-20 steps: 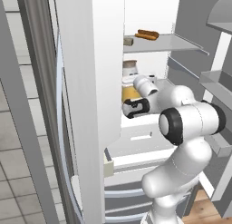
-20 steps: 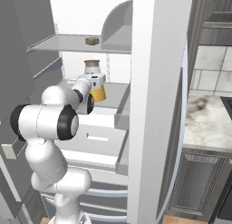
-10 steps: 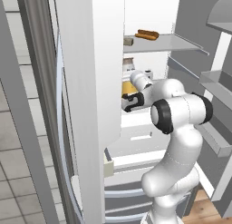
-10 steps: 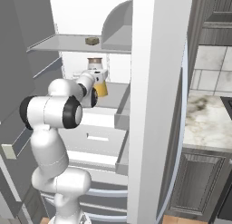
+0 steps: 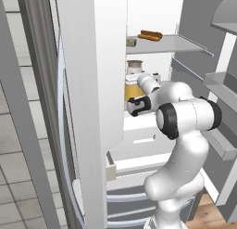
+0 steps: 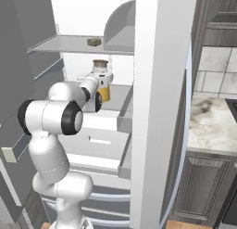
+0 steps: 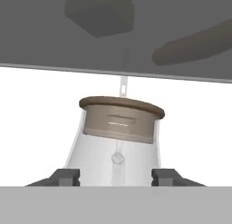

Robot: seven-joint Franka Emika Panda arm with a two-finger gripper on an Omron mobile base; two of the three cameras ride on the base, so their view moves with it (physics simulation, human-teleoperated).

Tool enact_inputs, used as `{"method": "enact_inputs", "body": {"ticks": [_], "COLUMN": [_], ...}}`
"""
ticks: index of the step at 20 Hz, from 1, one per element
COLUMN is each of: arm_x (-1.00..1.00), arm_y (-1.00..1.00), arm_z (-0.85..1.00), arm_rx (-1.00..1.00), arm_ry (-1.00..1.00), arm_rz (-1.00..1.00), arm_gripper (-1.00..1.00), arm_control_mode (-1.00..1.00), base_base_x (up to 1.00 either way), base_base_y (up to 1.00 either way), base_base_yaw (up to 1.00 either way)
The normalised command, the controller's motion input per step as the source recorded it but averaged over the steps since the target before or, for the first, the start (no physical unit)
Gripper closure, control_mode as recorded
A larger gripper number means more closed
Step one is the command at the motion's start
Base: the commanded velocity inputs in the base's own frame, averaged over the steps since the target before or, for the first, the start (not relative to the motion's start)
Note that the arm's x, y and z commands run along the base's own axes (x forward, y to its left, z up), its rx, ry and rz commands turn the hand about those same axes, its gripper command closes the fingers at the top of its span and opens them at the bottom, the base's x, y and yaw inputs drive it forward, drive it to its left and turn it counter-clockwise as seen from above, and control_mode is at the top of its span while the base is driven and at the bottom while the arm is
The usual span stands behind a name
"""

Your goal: Move the tofu and hotdog bun from the second highest shelf to the top shelf to make space. Then, place the pitcher from the counter on the cleared second highest shelf.

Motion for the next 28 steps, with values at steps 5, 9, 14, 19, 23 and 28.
{"method": "enact_inputs", "body": {"ticks": [5, 9, 14, 19, 23, 28], "arm_x": [-0.65, -0.78, -0.85, -0.85, -0.56, -0.44], "arm_y": [-0.35, -0.04, 0.00, 0.04, 0.01, 0.00], "arm_z": [-0.12, 0.02, 0.22, 0.46, 0.88, 0.90], "arm_rx": [-0.02, -0.02, -0.02, -0.05, -0.08, -0.10], "arm_ry": [-0.04, -0.03, 0.00, 0.06, 0.31, 0.49], "arm_rz": [0.00, 0.00, 0.00, 0.00, -0.04, -0.07], "arm_gripper": [-1.00, -1.00, -1.00, -1.00, -1.00, -1.00], "arm_control_mode": [-1.00, -1.00, -1.00, -1.00, -1.00, -1.00], "base_base_x": [0.00, 0.00, 0.00, 0.00, 0.00, 0.00], "base_base_y": [0.00, 0.00, 0.00, 0.00, 0.00, 0.00], "base_base_yaw": [0.00, 0.00, 0.00, 0.00, 0.00, 0.00]}}
